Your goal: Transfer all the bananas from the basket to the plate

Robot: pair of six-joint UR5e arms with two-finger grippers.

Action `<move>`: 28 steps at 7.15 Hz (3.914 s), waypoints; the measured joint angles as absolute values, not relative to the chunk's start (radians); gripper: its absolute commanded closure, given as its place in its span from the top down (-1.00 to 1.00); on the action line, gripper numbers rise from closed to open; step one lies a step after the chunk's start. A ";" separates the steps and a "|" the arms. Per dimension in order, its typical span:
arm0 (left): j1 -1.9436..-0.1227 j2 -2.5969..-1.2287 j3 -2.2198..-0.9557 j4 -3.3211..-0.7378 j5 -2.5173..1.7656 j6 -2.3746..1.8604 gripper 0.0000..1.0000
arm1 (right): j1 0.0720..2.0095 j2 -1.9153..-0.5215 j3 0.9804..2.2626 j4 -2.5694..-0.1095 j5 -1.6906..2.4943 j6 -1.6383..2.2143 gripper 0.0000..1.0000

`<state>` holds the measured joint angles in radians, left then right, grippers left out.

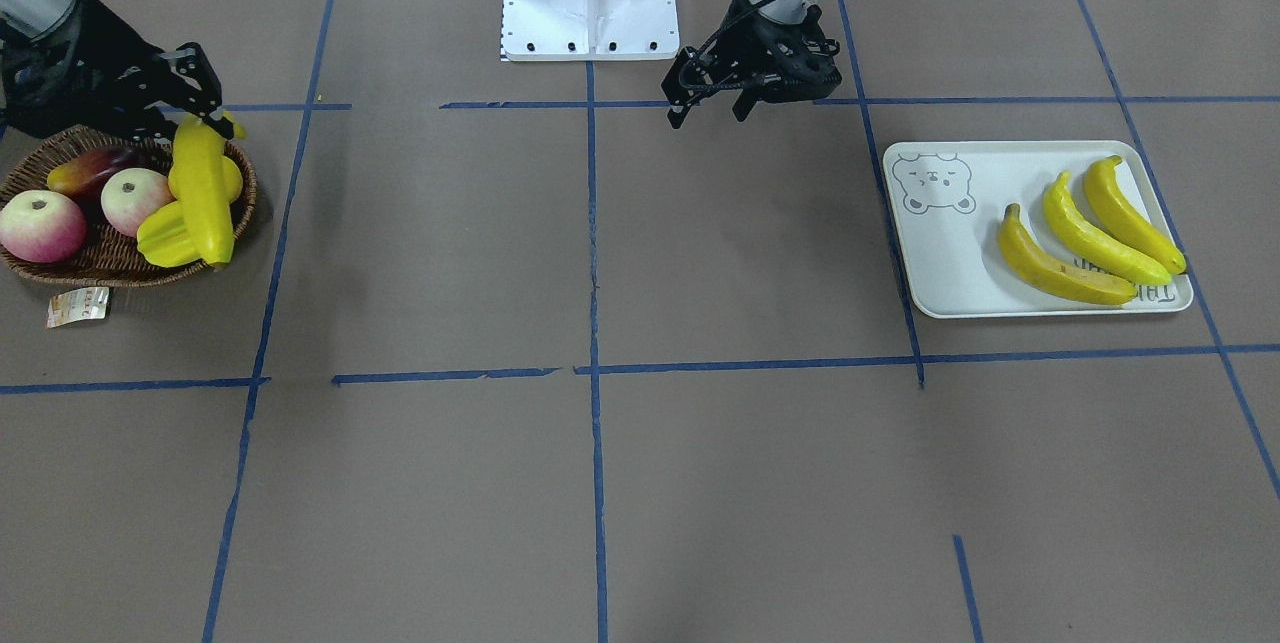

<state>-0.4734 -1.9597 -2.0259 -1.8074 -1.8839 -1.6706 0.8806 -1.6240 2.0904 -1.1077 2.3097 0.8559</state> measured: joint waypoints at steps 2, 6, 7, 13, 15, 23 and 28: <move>-0.475 -1.989 -2.037 -1.811 -1.886 -1.671 1.00 | 0.769 -1.571 2.062 -0.913 2.239 1.103 -0.76; -0.476 -2.044 -2.027 -1.925 -1.879 -1.678 0.99 | 0.559 -1.474 2.017 -0.717 1.992 1.372 -0.77; -0.476 -2.048 -2.017 -1.993 -1.865 -1.685 0.99 | 0.515 -1.447 1.994 -0.667 1.939 1.407 -0.77; -0.473 -2.159 -1.874 -2.054 -1.824 -1.734 0.99 | 0.259 -1.309 1.958 -0.609 1.632 1.471 -0.77; -0.472 -2.171 -1.854 -2.052 -1.824 -1.737 0.98 | 0.228 -1.294 1.958 -0.609 1.594 1.472 -0.77; -0.460 -2.187 -1.814 -2.057 -1.826 -1.828 0.36 | 0.220 -1.264 1.946 -0.610 1.580 1.471 -0.77; -0.450 -2.187 -1.816 -2.057 -1.827 -1.835 0.00 | 0.221 -1.265 1.940 -0.611 1.580 1.471 -0.76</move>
<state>-0.4503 -2.1874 -1.8159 -2.0570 -1.8270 -1.8352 0.2206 -1.2655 1.9401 -0.6105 1.5800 1.4711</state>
